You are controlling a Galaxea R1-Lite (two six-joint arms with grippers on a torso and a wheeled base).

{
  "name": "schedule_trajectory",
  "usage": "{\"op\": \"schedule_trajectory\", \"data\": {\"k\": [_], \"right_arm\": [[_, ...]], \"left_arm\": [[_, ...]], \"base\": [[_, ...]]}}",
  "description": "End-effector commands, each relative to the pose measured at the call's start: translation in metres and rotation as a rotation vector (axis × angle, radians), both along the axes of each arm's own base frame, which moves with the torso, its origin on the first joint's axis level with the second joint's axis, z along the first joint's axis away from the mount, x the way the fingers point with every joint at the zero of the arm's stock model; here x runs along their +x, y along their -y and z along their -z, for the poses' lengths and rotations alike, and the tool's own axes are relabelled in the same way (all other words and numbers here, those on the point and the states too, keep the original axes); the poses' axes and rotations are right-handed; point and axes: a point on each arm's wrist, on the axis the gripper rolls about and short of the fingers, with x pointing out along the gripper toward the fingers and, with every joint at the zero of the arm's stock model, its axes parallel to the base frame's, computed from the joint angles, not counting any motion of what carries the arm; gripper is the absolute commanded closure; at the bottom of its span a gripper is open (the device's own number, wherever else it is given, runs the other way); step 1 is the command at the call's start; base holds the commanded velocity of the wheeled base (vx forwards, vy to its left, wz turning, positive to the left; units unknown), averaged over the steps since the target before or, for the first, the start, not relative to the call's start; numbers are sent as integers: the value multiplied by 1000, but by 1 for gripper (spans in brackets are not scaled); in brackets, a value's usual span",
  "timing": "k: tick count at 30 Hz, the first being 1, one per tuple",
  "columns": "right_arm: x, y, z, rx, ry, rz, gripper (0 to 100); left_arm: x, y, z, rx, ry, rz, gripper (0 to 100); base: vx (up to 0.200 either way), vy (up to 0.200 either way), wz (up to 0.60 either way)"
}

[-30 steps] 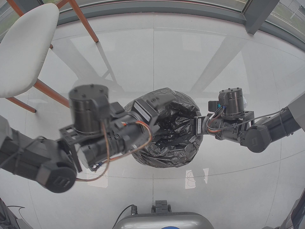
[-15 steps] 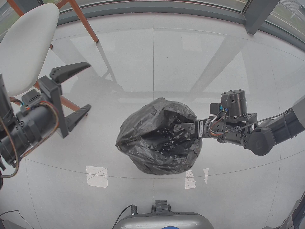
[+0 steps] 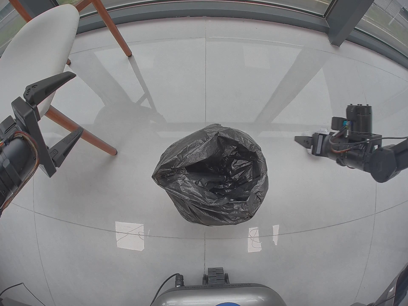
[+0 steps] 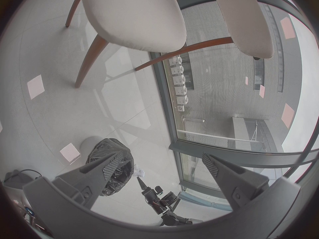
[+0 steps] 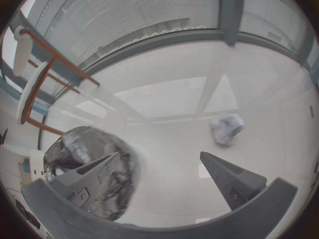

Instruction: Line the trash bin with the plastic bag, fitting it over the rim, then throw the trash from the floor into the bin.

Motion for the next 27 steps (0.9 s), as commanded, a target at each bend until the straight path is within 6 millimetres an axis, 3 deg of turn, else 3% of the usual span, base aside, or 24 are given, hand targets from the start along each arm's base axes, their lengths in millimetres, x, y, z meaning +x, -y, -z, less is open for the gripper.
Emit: {"op": "schedule_trajectory", "data": {"k": [1, 3, 8, 14, 16, 27], "right_arm": [[8, 110, 20, -77, -47, 154, 0], [17, 130, 30, -97, -37, 149, 0], [42, 146, 46, -89, 41, 122, 0], [65, 146, 65, -79, 40, 74, 0], [81, 147, 73, -82, 53, 69, 0], [130, 154, 85, -93, 129, 66, 0]], "left_arm": [[-13, -9, -2, 3, 36, -33, 0], [-11, -13, -1, 11, 31, -60, 0], [-13, -19, 8, 39, -57, -88, 0], [-13, -18, 10, 40, -70, -61, 0], [-12, -18, 9, 46, -66, -46, 0], [-11, -21, 11, 53, -72, -30, 0]], "base": [[0, 0, 0], [0, 0, 0], [0, 0, 0], [0, 0, 0], [0, 0, 0], [0, 0, 0]]}}
